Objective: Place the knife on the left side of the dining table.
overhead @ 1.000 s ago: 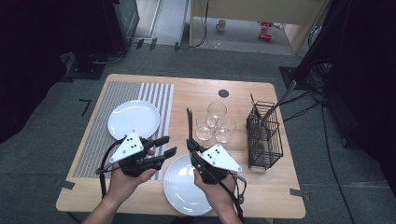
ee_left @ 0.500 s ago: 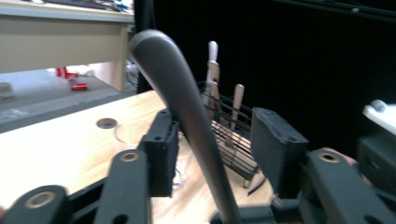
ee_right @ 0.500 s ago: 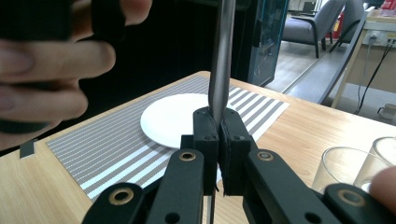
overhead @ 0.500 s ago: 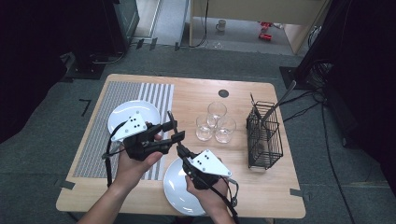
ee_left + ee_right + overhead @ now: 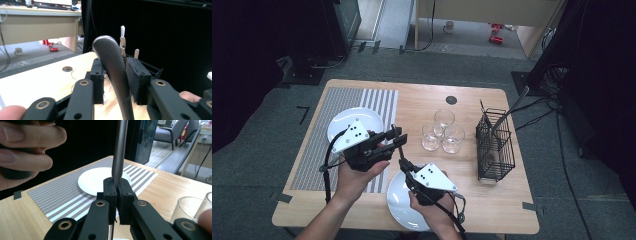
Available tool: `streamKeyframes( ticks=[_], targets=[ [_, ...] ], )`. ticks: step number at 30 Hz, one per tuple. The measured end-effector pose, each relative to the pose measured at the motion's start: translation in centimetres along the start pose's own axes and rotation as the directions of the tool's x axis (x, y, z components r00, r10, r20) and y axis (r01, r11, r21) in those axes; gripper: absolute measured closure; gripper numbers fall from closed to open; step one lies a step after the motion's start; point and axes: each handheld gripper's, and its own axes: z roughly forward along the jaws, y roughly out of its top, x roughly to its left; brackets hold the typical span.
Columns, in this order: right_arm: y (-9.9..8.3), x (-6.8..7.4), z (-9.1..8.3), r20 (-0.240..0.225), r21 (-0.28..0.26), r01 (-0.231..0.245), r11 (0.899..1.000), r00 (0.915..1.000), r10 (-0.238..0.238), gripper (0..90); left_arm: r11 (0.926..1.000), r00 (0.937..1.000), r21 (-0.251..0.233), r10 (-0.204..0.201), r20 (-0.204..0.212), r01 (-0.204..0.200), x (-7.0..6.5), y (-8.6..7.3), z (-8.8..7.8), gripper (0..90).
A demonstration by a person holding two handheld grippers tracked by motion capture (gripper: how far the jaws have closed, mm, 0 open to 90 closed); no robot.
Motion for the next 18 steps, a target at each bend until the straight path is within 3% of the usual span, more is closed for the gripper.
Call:
streamKeyframes(
  ticks=[3, 7, 8, 10, 13, 18],
  targets=[
    [-0.1, 0.1, 0.0, -0.007, -0.002, 0.007, 1.0, 0.9999, -0.007, 87.5, 0.9999, 0.9999, -0.007, -0.007, 0.015, 0.007, 0.0, -0.1, -0.2, 71.5],
    [-0.2, 0.1, 0.2, -0.015, 0.004, 0.02, 1.0, 0.9997, -0.02, 86.2, 0.9997, 0.9971, -0.004, -0.026, 0.071, 0.026, -0.3, -0.3, -0.2, 75.2],
    [-0.3, 0.2, 0.1, -0.023, 0.002, 0.019, 1.0, 0.9995, -0.019, 80.1, 1.0, 0.9982, -0.001, -0.002, 0.059, 0.002, -0.5, -0.3, -0.1, 76.5],
    [-0.3, 0.1, 0.1, -0.027, 0.001, 0.019, 1.0, 0.9995, -0.019, 77.7, 0.9992, 0.9985, 0.005, 0.04, 0.037, -0.041, -0.8, -0.4, -0.2, 76.5],
    [-0.3, -0.1, -0.2, -0.036, 0.004, 0.014, 1.0, 0.9992, -0.014, 68.2, 0.9993, 0.9976, 0.006, 0.035, 0.059, -0.035, -0.7, -0.5, -0.3, 76.6],
    [-0.7, -0.9, -0.7, -0.019, 0.03, 0.01, 1.0, 0.9998, -0.01, 52.9, 0.9992, 0.9986, -0.003, 0.039, 0.034, -0.039, -0.3, -0.6, -0.7, 76.7]
  ],
)
